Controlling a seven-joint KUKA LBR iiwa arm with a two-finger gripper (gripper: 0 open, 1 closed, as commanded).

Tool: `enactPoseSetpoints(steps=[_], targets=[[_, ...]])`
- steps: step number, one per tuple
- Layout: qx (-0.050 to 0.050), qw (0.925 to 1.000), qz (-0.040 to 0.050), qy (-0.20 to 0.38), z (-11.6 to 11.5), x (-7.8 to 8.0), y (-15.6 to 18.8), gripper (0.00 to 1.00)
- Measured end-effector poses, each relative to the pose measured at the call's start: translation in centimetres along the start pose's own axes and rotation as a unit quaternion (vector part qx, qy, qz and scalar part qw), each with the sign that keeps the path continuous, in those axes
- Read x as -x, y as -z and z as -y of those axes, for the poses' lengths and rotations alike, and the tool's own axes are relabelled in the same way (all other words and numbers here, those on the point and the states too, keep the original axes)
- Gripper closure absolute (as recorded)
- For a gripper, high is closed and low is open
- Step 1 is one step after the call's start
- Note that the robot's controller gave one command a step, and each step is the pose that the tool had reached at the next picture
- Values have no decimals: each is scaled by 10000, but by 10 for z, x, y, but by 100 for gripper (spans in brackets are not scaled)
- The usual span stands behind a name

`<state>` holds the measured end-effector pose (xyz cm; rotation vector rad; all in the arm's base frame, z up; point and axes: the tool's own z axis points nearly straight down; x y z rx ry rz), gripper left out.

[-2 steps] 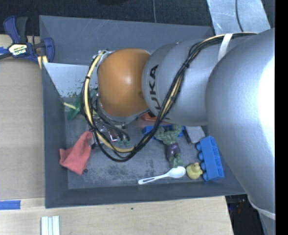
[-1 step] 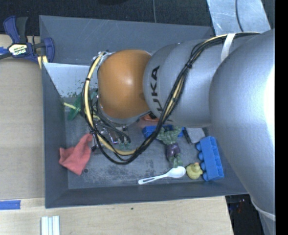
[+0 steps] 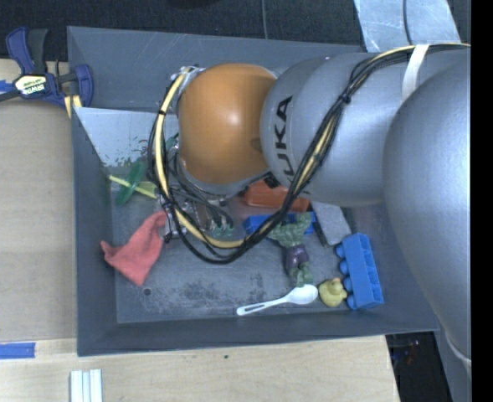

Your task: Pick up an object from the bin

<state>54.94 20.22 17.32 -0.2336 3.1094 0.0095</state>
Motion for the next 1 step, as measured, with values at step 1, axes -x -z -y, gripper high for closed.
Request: enactPoseSetpoints(steps=[1], targets=[[-5,9998,-48,202,1,1,62,100]])
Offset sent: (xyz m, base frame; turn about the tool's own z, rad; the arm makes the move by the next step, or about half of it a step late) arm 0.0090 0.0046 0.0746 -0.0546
